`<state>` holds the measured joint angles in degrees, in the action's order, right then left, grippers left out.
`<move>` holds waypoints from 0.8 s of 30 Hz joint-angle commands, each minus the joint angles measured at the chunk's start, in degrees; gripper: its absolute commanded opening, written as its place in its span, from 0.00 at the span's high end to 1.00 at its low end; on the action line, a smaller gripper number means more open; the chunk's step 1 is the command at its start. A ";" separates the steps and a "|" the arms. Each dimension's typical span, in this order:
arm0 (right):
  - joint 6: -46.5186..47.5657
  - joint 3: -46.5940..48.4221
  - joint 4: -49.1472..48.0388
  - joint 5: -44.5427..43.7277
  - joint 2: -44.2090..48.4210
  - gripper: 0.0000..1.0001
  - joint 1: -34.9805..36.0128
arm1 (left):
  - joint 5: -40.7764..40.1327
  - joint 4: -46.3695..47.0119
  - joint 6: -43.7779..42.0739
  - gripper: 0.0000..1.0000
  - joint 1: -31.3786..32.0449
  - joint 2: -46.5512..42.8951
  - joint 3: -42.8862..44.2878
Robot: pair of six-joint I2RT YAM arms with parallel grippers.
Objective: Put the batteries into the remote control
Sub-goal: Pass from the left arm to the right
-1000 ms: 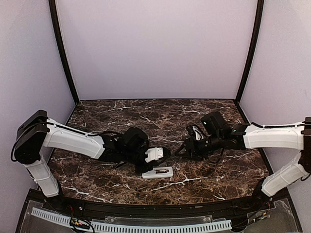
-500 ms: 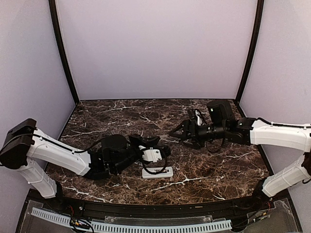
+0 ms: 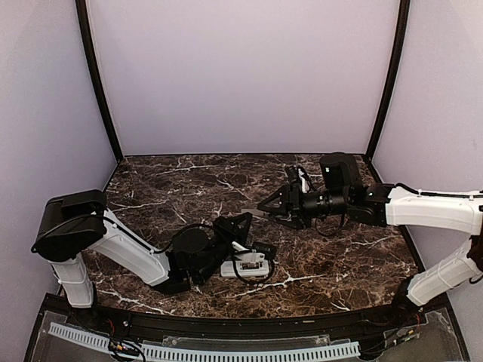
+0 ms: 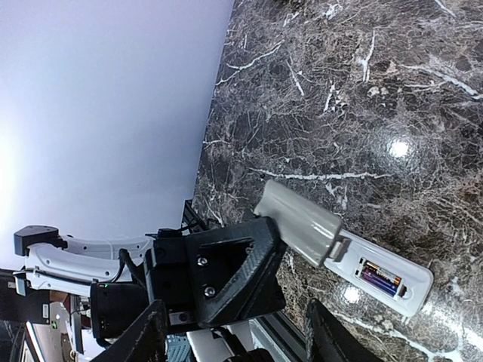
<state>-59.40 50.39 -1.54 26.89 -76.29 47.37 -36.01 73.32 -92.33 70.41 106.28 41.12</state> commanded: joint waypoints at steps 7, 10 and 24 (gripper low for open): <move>1.55 -0.38 -0.72 -1.99 -2.36 0.33 -1.88 | -1.58 19.40 -3.30 1.00 0.79 -2.01 0.95; 1.72 1.81 -4.18 1.95 -5.91 0.37 -2.45 | -1.20 19.33 -3.13 1.00 1.20 -2.08 1.32; -2.43 3.17 -13.55 5.74 -10.92 0.70 -2.99 | -0.98 19.34 -2.37 1.00 1.74 -2.13 1.15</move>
<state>-60.60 52.36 -10.35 30.74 -86.56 44.71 -37.08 75.88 -95.15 71.79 106.08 41.32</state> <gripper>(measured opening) 0.336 0.007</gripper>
